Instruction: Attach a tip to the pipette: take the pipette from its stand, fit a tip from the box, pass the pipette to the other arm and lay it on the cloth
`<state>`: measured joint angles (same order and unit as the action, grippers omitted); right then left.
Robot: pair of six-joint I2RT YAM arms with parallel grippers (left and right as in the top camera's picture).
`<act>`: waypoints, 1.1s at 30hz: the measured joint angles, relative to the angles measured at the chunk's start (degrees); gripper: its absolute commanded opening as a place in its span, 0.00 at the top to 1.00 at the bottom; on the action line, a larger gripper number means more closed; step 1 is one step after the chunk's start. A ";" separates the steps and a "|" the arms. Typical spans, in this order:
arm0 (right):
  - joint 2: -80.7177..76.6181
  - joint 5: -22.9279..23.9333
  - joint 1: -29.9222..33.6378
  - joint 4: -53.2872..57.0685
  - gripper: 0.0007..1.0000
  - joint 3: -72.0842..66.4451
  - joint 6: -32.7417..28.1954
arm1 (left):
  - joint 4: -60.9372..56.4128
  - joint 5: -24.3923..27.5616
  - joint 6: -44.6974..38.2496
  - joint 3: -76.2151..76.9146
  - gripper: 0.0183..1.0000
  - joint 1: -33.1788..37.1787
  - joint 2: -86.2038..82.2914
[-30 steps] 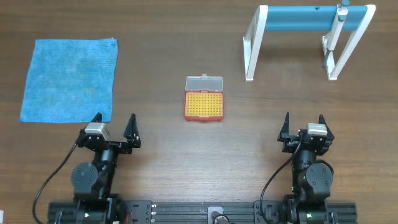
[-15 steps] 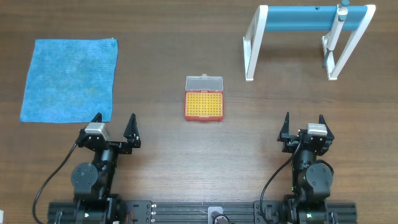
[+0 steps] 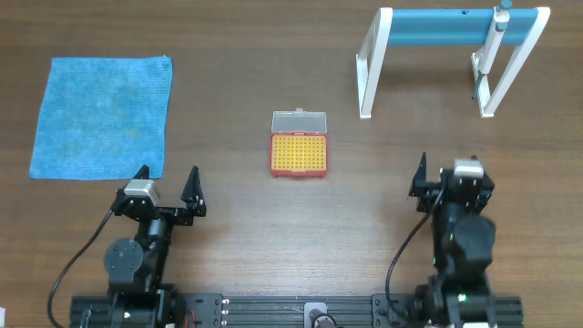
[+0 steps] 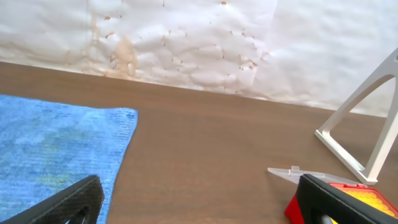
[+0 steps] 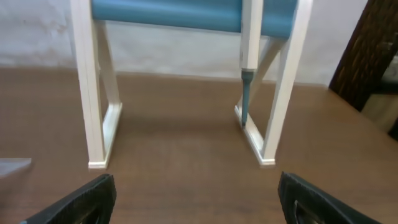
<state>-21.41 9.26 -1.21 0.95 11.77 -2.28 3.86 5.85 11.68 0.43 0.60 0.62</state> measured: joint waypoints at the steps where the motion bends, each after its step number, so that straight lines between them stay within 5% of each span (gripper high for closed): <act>1: -4.00 0.66 0.00 3.10 0.14 4.13 -0.02 | -0.07 -0.11 0.00 0.00 0.00 0.00 -0.04; 6: -27.96 6.51 0.66 19.17 0.14 32.59 -4.04 | 0.00 -0.31 0.00 0.00 0.00 0.00 -0.07; 8: -31.10 4.72 2.01 22.08 0.14 37.05 -7.30 | 0.00 -0.33 0.02 0.00 0.00 0.00 -0.07; 11: -36.81 -4.31 9.77 22.38 0.14 43.39 -11.78 | 0.00 -0.33 0.00 0.00 0.00 0.00 -0.07; 16: -47.98 -30.77 29.53 16.96 0.14 44.68 -13.86 | 0.00 -0.33 0.02 0.00 0.00 0.00 -0.07; 19: -53.88 -36.98 31.50 14.51 0.14 44.65 -17.00 | 0.00 -0.33 0.02 0.00 0.00 0.00 -0.07; 33: -69.11 -39.87 27.93 -8.11 0.14 44.76 -14.27 | 0.00 -0.35 0.02 0.00 0.00 0.00 -0.11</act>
<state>-90.52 -30.61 26.72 -7.16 56.53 -16.56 3.86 5.50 11.70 0.43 0.60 0.51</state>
